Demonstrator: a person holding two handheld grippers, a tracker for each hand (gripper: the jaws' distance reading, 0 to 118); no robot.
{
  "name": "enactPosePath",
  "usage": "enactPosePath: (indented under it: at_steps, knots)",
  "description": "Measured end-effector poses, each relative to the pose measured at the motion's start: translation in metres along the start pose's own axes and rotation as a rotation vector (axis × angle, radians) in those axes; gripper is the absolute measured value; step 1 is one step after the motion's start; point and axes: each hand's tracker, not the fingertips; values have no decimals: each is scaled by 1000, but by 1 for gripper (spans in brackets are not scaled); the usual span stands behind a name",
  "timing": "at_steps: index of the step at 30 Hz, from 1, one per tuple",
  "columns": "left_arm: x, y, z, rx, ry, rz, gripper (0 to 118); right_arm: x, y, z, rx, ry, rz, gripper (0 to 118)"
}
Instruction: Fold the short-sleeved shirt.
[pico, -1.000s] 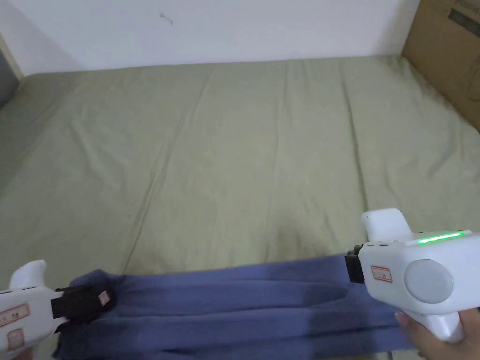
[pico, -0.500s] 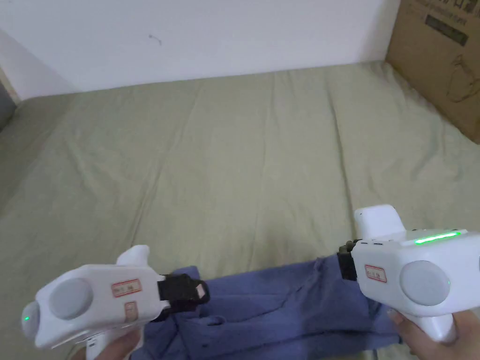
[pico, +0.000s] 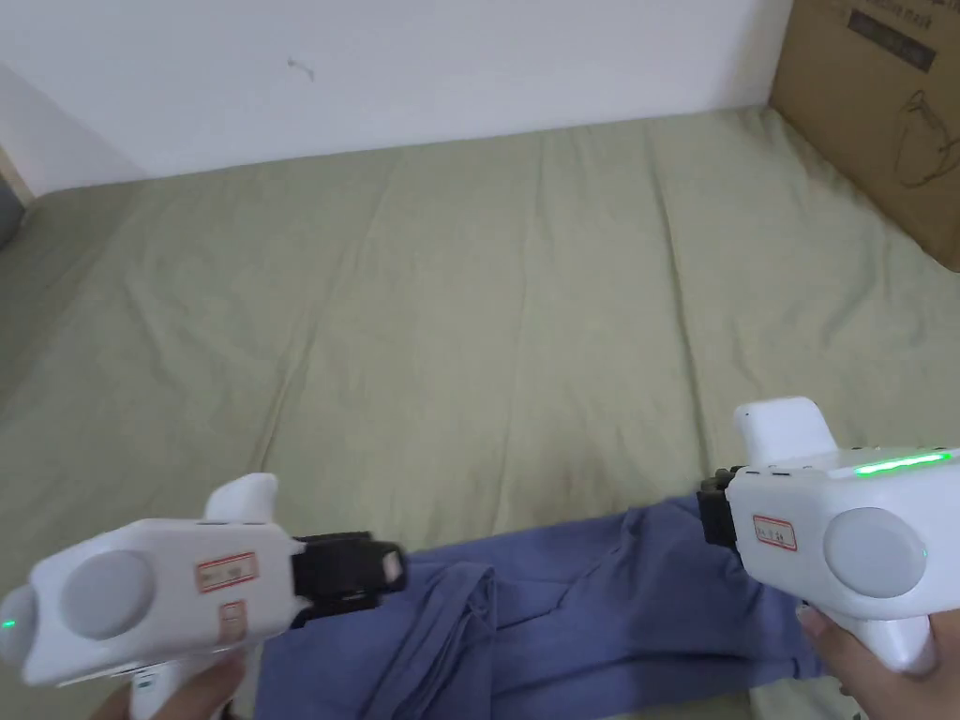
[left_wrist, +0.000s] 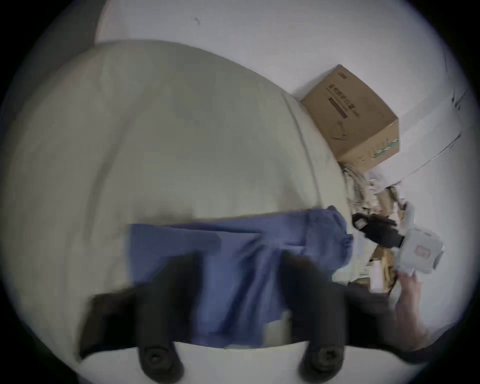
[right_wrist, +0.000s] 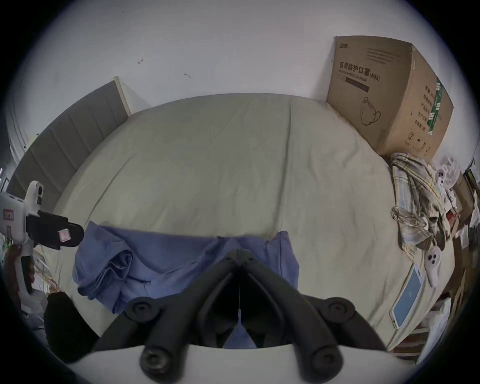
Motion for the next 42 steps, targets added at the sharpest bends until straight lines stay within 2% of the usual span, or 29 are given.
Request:
enactPosePath:
  at_steps: [1, 2, 6, 12, 17, 20, 24, 28, 29, 30, 31, 32, 33, 34, 36, 38, 42]
  knots:
    - [-9, -2, 5, 4, 26, 20, 9, -1, 1, 0, 4, 0, -1, 1]
    - [-18, -6, 8, 4, 46, 48, 1, -2, 2, 0, 10, -1, 3, 1]
    - [-35, -16, -3, -41, -96, 197, 1, -4, 5, 0, 14, 13, 10, 1]
    - [-3, -34, -56, -201, -189, 117, 1, 0, 2, -2, 1, 12, 0, 1]
    - [28, -44, -95, -250, -248, 141, 1, 2, 0, -3, -12, 1, 0, 1]
    - [31, -46, -109, -260, -293, 200, 1, 2, 0, -1, -10, 6, -7, 1]
    - [24, -46, -93, -255, -378, 247, 2, 0, 1, 4, 12, 13, -6, 1]
    - [-17, -37, -37, -70, -416, 221, 2, -1, 5, 4, 18, 23, -9, 1]
    - [-35, -33, -21, -22, -395, 214, 8, -2, 5, 4, 21, 22, -8, 1]
    - [-52, -30, -9, 6, -373, 222, 26, -2, 6, 4, 22, 22, -7, 1]
    - [-69, -29, 5, 29, -347, 245, 60, -3, 6, 4, 22, 22, -4, 1]
    - [-87, -27, 12, 38, -342, 271, 112, -4, 6, 3, 21, 22, -2, 1]
    - [-102, -27, 15, 28, -346, 285, 118, -5, 6, 3, 19, 23, 0, 1]
    - [-125, -22, 24, 99, -377, 299, 117, -5, 5, 3, 16, 25, 2, 1]
    - [-136, -29, 20, 58, -390, 376, 118, -7, 4, 2, 11, 20, 9, 1]
    - [-148, -37, 6, 19, -449, 376, 118, -7, 3, 0, 4, 15, 15, 1]
    - [-148, -52, -47, -108, -637, 510, 118, -8, 1, -1, -13, 9, 16, 1]
